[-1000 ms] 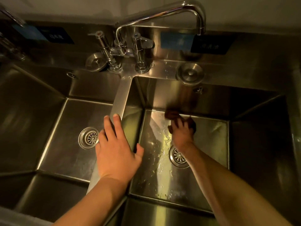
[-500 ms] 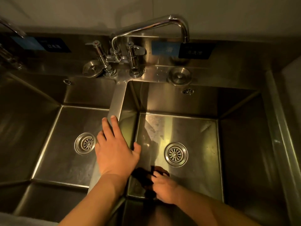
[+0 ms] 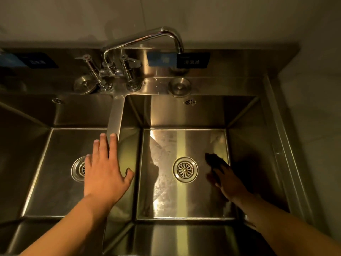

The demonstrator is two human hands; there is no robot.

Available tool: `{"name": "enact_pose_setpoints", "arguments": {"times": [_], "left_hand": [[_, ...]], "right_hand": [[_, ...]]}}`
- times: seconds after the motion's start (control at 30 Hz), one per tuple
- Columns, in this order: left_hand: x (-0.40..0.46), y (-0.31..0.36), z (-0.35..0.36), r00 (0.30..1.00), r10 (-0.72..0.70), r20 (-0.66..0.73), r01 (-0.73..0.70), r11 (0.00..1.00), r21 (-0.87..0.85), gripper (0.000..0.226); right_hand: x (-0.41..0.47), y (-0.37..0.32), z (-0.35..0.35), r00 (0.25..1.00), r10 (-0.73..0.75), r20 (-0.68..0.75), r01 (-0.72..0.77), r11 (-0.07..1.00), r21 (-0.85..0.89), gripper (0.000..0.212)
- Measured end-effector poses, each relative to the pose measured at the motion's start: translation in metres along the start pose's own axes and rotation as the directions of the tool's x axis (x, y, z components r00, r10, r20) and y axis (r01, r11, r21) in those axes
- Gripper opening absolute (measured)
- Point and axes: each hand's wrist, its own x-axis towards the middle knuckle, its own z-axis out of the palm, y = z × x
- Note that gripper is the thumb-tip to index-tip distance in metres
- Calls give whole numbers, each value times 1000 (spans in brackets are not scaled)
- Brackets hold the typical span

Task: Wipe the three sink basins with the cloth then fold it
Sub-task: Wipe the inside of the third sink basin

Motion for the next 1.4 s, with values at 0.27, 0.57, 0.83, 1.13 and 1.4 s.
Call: {"name": "enact_pose_setpoints", "arguments": {"times": [0.27,0.57,0.83,1.13,1.4], "left_hand": [[2,1,8,992,-120,-42,106,962,-253,110],[1,2,10,988,-153,5,149,954,-261,110],[1,2,10,989,-148,-13,140,954,-267,107],[1,2,11,990,-138,-31,125,956,-264,105],[1,2,11,989,-141,-37,125,953,-277,105]], "right_hand": [[65,-17,-2,982,-59,-179,-28,894,-448,62],[119,-103,31,963,-245,-115,171,880,-443,64],[113,-191,117,857,-492,154,494,695,-523,80],[38,-86,155,536,-691,485,816,277,-507,60],[14,27,69,892,-430,140,443,770,-459,80]]}}
